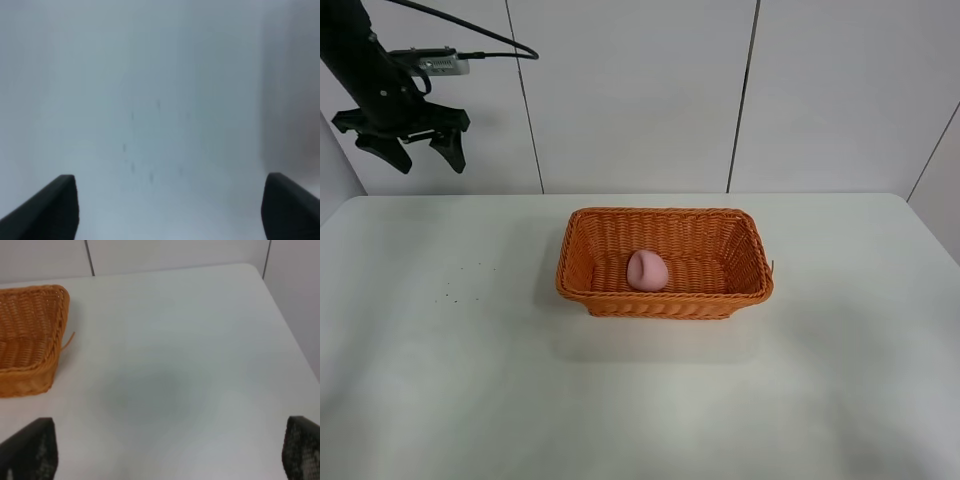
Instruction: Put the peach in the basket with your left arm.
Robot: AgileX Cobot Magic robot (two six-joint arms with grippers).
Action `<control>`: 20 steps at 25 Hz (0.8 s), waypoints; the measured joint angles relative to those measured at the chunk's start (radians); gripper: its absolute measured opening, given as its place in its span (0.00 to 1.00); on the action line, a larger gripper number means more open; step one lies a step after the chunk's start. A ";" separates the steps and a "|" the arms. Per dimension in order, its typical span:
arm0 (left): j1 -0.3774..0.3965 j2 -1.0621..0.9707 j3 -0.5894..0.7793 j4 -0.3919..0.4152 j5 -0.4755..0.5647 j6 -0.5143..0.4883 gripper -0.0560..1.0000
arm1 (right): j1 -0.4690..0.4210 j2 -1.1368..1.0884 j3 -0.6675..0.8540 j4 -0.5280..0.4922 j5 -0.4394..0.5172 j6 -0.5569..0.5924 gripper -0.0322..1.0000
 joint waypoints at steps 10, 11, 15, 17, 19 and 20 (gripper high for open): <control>0.000 -0.579 0.624 -0.004 -0.001 0.000 0.86 | 0.000 0.000 0.000 0.000 0.000 0.000 0.70; 0.000 -0.706 0.762 -0.004 -0.001 0.000 0.86 | 0.000 0.000 0.000 0.000 0.000 0.000 0.70; 0.000 -0.941 1.012 0.019 -0.002 0.000 0.86 | 0.000 0.000 0.000 0.000 0.000 0.000 0.70; 0.000 -1.054 1.144 0.051 -0.006 0.000 0.86 | 0.000 0.000 0.000 0.000 0.000 0.000 0.70; 0.000 -1.167 1.255 0.078 -0.026 0.000 0.86 | 0.000 0.000 0.000 0.000 0.000 0.000 0.70; 0.000 -1.228 1.308 0.085 -0.043 0.000 0.86 | 0.000 0.000 0.000 0.000 0.000 0.000 0.70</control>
